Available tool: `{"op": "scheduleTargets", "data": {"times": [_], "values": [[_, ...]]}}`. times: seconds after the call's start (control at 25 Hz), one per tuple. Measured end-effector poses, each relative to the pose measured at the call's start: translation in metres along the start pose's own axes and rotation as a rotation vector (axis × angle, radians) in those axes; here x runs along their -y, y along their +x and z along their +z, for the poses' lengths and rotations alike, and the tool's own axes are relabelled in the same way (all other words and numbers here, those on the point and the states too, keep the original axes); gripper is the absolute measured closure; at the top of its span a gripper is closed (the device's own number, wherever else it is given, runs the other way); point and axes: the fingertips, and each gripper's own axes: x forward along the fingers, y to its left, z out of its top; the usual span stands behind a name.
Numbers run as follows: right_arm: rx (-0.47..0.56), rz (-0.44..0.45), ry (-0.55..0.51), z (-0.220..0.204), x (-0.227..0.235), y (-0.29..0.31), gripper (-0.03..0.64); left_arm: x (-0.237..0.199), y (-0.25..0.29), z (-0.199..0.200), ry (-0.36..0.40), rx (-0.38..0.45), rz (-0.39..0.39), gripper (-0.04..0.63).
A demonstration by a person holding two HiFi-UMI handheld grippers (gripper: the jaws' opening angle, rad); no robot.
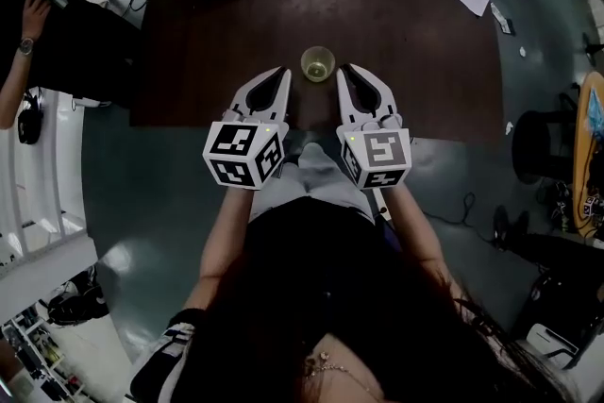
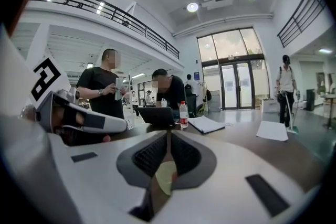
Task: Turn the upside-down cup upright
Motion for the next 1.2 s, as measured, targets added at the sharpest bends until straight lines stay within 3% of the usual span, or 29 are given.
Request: {"op": "scheduleTargets", "data": {"times": [0.4,0.52,0.8,1.2], "values": [[-0.044,-0.014,0.029,-0.015,0.008,0.029,0.587,-0.025,0.025,0.002,-0.006,-0.045,-0.028,0.594],[-0.064,0.015,0.047,-0.025,0.008,0.039,0.486,-0.030,0.035,0.003,-0.015,-0.054,-0.039,0.594],[-0.113,0.065,0.030,-0.055,0.001,0.054,0.325,-0.043,0.047,-0.002,-0.026,-0.083,-0.039,0.594],[-0.285,0.087,0.034,-0.131,0.003,0.075,0.249,-0.057,0.060,-0.017,-0.035,-0.125,-0.031,0.594]]}}
